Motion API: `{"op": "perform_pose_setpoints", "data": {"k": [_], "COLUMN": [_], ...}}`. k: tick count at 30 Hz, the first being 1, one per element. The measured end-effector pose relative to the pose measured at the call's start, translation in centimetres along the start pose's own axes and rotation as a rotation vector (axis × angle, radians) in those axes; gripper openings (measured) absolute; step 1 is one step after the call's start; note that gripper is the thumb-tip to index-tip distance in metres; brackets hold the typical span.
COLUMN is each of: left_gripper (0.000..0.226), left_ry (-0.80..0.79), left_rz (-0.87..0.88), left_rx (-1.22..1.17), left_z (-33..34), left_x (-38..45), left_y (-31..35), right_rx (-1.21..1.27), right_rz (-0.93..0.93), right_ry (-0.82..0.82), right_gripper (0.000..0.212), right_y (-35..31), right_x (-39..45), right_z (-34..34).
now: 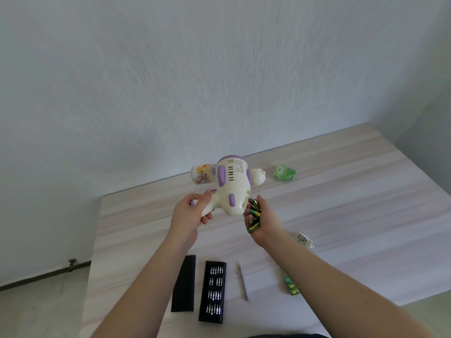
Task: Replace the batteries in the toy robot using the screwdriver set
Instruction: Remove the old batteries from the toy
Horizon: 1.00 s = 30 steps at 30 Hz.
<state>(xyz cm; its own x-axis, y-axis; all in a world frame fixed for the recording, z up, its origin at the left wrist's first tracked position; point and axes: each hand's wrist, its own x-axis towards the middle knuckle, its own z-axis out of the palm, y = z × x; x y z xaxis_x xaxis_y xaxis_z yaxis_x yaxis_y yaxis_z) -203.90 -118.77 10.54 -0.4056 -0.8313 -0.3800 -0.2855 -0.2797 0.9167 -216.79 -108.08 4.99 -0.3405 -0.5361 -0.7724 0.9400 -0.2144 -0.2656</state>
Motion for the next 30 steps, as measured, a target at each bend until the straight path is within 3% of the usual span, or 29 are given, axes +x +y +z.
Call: {"op": "perform_pose_setpoints", "data": {"k": [6,14,20,23,25,30], "left_gripper": [0.029,0.034,0.041,0.048,0.062,0.03], "left_ry": [-0.198,-0.351,-0.361,-0.472,-0.523,-0.53], "left_rz": [-0.252,-0.347,-0.237,-0.104,-0.039,0.223], "left_rx": [-0.285,-0.312,-0.038,0.092,0.308,0.887], "left_z": [-0.3,-0.3,-0.5,-0.7,-0.9,-0.8], "left_x": [1.0,2.1,3.3,3.5,3.7,5.1], "left_y": [-1.4,-2.5,-3.6,-4.0,-3.8,-3.7], "right_rx": [-0.194,-0.388,-0.494,-0.505,-0.494,-0.536], "right_rz": [-0.032,-0.102,-0.105,-0.102,-0.108,-0.125], "right_ry": [-0.004,0.064,0.073,0.097,0.106,0.121], "right_gripper": [0.027,0.026,0.017,0.015,0.018,0.02], "right_y": [-1.0,-1.3,-1.0,-0.8,-0.9,-1.2], "right_x": [0.1,0.8,1.6,2.2,2.5,2.9], "right_z": [0.1,0.8,0.2,-0.2,-0.5,-0.8]}}
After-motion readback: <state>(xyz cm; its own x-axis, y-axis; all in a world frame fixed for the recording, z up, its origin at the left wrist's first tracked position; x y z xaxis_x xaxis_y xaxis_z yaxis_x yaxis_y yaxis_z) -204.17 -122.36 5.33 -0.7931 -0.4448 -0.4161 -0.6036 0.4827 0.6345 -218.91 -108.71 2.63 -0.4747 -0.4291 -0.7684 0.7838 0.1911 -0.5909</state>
